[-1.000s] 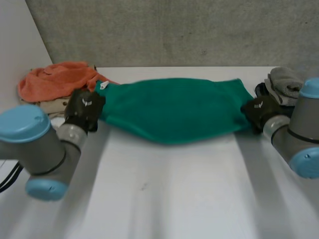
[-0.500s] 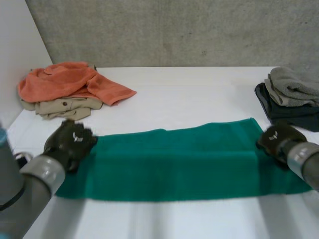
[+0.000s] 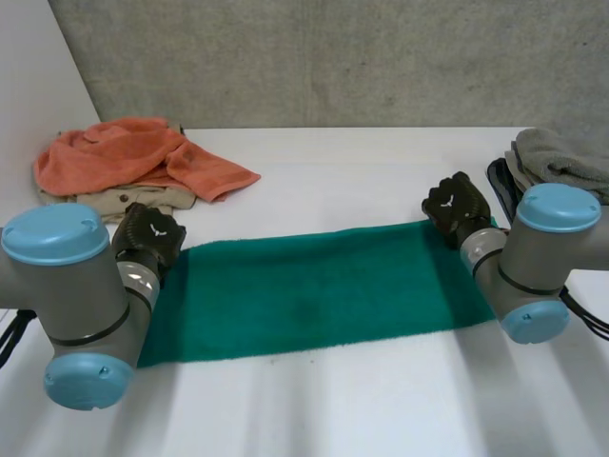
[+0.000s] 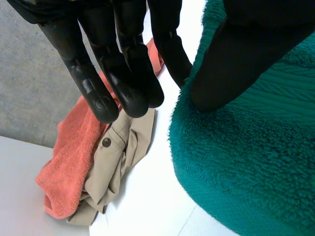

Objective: Fold the laundry.

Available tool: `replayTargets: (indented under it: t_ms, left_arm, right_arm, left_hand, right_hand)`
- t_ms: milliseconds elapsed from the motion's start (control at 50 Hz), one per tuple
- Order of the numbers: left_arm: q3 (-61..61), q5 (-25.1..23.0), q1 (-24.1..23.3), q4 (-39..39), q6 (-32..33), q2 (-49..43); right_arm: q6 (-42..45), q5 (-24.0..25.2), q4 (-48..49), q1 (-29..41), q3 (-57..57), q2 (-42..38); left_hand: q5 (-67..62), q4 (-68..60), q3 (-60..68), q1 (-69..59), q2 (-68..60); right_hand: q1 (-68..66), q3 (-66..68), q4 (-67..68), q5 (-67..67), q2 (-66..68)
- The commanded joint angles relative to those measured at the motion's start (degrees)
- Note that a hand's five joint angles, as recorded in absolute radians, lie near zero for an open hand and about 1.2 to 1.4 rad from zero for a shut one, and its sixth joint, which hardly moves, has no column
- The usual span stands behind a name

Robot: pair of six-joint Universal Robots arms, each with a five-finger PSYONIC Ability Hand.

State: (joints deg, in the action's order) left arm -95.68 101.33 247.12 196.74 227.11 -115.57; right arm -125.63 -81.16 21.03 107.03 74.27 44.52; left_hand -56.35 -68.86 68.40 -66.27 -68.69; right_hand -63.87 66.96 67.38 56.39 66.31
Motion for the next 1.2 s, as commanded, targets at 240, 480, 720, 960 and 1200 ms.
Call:
replayTargets:
  t_ms: [240,480,720,960,1200]
  left_arm:
    - [4.89,-0.43,-2.87,1.28,-4.57,4.38]
    - [-0.38,-1.57,-3.13,1.28,-14.06,10.72]
    - [-1.79,-3.77,-3.13,1.37,-15.39,9.93]
    - [-2.14,-3.68,-3.13,1.46,-15.39,9.31]
    - [-3.02,-3.77,-3.05,1.28,-15.39,10.98]
  right_arm:
    - [-21.32,-2.25,-9.23,-2.7,1.93,14.88]
    - [-17.12,12.16,-34.04,-18.43,15.9,23.34]
    - [-10.52,15.42,-12.86,-23.79,28.12,21.41]
    - [-10.69,14.28,-6.01,-23.88,27.95,17.18]
    - [-6.84,8.48,-10.3,-37.67,25.58,23.6]
  left_hand:
    - [56.35,58.86,-58.4,56.27,58.69]
    - [56.35,58.86,-58.4,56.27,58.69]
    - [56.35,58.86,-58.4,56.27,58.69]
    - [56.35,58.86,-58.4,56.27,58.69]
    - [56.35,58.86,-58.4,56.27,58.69]
  right_hand:
    - [53.87,-56.96,-57.38,-56.39,-56.31]
    - [40.86,-43.95,-44.37,-43.38,-43.31]
    - [28.39,-31.48,-31.89,-30.91,-30.83]
    - [-16.13,13.04,12.62,13.61,13.69]
    - [-16.13,13.04,12.62,13.61,13.69]
